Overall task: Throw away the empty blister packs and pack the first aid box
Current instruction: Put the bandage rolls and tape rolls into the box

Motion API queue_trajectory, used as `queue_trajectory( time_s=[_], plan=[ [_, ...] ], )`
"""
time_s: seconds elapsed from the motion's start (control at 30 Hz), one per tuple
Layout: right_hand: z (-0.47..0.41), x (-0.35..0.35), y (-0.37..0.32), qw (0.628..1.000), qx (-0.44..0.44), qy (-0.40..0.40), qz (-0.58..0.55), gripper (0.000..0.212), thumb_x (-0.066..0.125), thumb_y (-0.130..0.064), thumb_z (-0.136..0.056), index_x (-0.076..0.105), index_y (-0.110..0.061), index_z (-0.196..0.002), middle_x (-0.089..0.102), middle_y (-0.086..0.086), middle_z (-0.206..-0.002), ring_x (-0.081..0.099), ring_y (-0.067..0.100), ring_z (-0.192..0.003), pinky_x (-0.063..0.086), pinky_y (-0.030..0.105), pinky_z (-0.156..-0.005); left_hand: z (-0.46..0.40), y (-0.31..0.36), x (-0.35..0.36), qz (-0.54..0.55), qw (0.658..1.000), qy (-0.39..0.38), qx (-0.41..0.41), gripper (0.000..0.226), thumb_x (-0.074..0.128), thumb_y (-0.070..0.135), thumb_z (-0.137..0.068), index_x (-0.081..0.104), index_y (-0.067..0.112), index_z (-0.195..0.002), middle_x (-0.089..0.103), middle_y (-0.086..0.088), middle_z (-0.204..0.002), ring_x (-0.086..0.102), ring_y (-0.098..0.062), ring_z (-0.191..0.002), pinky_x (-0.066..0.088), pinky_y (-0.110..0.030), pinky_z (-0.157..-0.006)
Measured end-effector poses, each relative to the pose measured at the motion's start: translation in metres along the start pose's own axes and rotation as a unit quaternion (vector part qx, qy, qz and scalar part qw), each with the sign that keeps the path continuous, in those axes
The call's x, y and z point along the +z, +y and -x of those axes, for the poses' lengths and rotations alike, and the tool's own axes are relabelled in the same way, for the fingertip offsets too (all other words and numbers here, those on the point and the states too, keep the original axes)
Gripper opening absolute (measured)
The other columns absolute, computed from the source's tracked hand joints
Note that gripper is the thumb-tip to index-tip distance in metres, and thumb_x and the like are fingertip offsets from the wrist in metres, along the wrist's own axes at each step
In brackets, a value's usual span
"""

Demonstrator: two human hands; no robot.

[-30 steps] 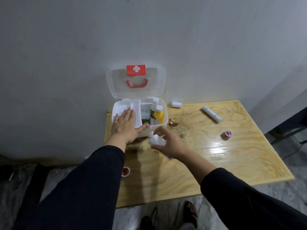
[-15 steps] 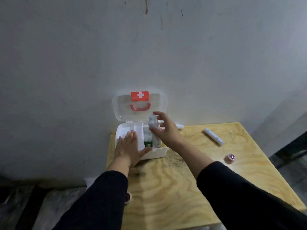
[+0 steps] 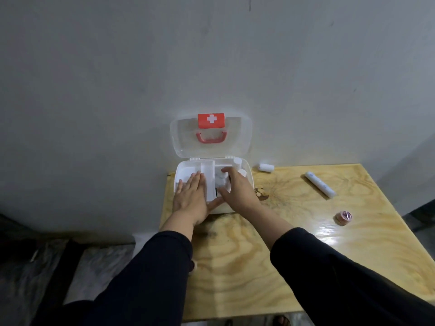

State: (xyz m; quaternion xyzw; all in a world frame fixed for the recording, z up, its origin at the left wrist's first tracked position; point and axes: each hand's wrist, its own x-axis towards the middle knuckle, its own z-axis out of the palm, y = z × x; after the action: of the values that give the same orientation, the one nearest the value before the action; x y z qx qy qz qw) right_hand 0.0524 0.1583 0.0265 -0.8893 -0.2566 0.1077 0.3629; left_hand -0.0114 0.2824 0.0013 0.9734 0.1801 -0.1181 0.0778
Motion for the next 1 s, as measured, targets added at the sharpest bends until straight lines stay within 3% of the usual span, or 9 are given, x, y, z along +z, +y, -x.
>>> queue_trajectory(
  time_s=[0.1, 0.3, 0.4, 0.5, 0.63, 0.83, 1.0],
  plan=[
    [-0.003, -0.002, -0.001, 1.0, 0.019, -0.019, 0.009, 0.045, 0.063, -0.012, -0.085, 0.047, -0.012, -0.128, 0.061, 0.011, -0.122, 0.06, 0.023, -0.1, 0.04, 0.022, -0.074, 0.0, 0.0, 0.001, 0.003, 1.0, 0.0, 0.002, 0.106, 0.013, 0.083, -0.077, -0.009, 0.013, -0.153, -0.012, 0.001, -0.163, -0.013, -0.013, -0.15, -0.01, -0.04, -0.121],
    [-0.005, -0.017, -0.004, 0.998, 0.034, -0.045, 0.001, 0.041, 0.064, -0.013, -0.086, 0.056, -0.012, -0.126, 0.062, 0.008, -0.127, 0.059, 0.021, -0.115, 0.047, 0.029, -0.097, 0.0, 0.001, -0.011, 0.015, 0.999, -0.036, -0.01, 0.106, 0.017, 0.083, -0.078, -0.008, 0.014, -0.154, -0.013, 0.0, -0.163, -0.011, -0.016, -0.15, -0.008, -0.046, -0.121],
    [-0.006, -0.041, -0.007, 0.999, 0.04, -0.02, -0.026, 0.035, 0.06, -0.011, -0.087, 0.06, -0.012, -0.122, 0.064, 0.008, -0.122, 0.061, 0.02, -0.11, 0.048, 0.026, -0.089, -0.005, 0.007, -0.028, 0.039, 0.999, -0.034, -0.002, 0.098, 0.026, 0.078, -0.083, 0.003, 0.016, -0.155, -0.005, -0.001, -0.164, -0.003, -0.019, -0.151, -0.002, -0.046, -0.121],
    [-0.007, -0.068, -0.003, 0.997, 0.057, 0.016, -0.043, 0.029, 0.057, -0.012, -0.087, 0.064, -0.014, -0.115, 0.068, 0.006, -0.112, 0.063, 0.02, -0.1, 0.041, 0.021, -0.075, -0.01, 0.022, -0.056, 0.072, 0.996, 0.022, 0.043, 0.078, 0.041, 0.06, -0.092, 0.021, 0.016, -0.153, 0.02, -0.001, -0.161, 0.019, -0.022, -0.148, 0.018, -0.041, -0.12],
    [-0.007, -0.102, 0.017, 0.997, 0.072, 0.038, -0.015, 0.027, 0.056, -0.013, -0.088, 0.066, -0.016, -0.112, 0.069, 0.007, -0.109, 0.063, 0.021, -0.101, 0.04, 0.019, -0.076, -0.014, 0.062, -0.094, 0.105, 0.99, 0.037, 0.081, 0.053, 0.046, 0.042, -0.095, 0.042, 0.022, -0.143, 0.037, 0.0, -0.153, 0.037, -0.024, -0.138, 0.034, -0.038, -0.111],
    [-0.004, -0.149, 0.069, 0.994, 0.097, 0.031, 0.041, 0.025, 0.056, -0.015, -0.089, 0.067, -0.017, -0.112, 0.066, 0.011, -0.116, 0.061, 0.022, -0.108, 0.041, 0.022, -0.08, -0.029, 0.129, -0.087, 0.099, 0.989, -0.02, 0.105, 0.044, 0.046, 0.041, -0.092, 0.056, 0.023, -0.131, 0.052, -0.001, -0.141, 0.05, -0.026, -0.126, 0.043, -0.039, -0.104],
    [-0.018, -0.18, 0.113, 0.991, 0.113, 0.006, 0.071, 0.025, 0.055, -0.016, -0.09, 0.066, -0.019, -0.113, 0.064, 0.011, -0.12, 0.06, 0.024, -0.108, 0.042, 0.024, -0.081, -0.044, 0.165, -0.071, 0.116, 0.99, -0.052, 0.061, 0.047, 0.048, 0.039, -0.091, 0.052, 0.022, -0.135, 0.054, -0.003, -0.138, 0.053, -0.026, -0.123, 0.045, -0.036, -0.1]
  ],
)
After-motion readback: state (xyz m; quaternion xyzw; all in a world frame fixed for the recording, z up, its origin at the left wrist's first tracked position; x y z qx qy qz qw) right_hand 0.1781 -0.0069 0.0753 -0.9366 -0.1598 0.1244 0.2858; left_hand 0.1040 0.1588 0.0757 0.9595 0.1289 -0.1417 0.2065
